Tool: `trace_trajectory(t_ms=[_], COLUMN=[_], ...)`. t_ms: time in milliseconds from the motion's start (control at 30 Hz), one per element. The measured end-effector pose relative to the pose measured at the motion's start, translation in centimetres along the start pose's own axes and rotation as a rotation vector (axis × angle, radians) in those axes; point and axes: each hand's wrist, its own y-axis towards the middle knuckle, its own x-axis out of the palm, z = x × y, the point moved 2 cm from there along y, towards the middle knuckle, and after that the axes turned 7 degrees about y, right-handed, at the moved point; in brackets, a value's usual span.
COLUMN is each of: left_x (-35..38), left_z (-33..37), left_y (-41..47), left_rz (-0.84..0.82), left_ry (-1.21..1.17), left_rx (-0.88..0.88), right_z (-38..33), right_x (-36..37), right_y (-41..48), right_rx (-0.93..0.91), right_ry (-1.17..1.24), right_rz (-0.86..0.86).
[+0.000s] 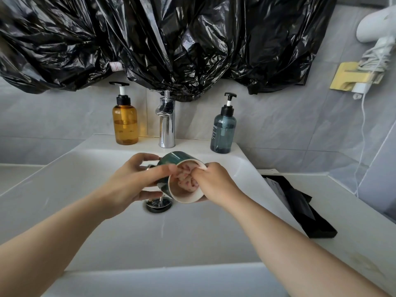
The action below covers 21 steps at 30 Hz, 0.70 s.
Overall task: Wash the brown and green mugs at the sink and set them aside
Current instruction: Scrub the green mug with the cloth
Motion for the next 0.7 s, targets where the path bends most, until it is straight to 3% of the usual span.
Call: trace_trajectory(t_ms=[100,233,433,700], left_x=[-0.14,-0.24,-0.07,0.24], left_z=[0.11,-0.14,0.04,0.25], left_y=[-0.02,-0.09,-0.21,-0.51], left_rz=[-0.035,0.004,0.013,-0.027], left_ry=[0.028,0.027,0.034,0.033], left_rx=[-0.015,-0.038,-0.048,-0.022], right_z=[-0.05,0.31,-0.02,-0.66], right_x=[-0.29,0.19,0.13,-0.06], right_y=[-0.06,-0.30,-0.41,-1.01], right_rx=[-0.048,0.014,-0.004,-0.070], right_ry=[-0.174,0.047,0.013,-0.083], right_rz=[0.002,-0.158,-0.245,-0.004])
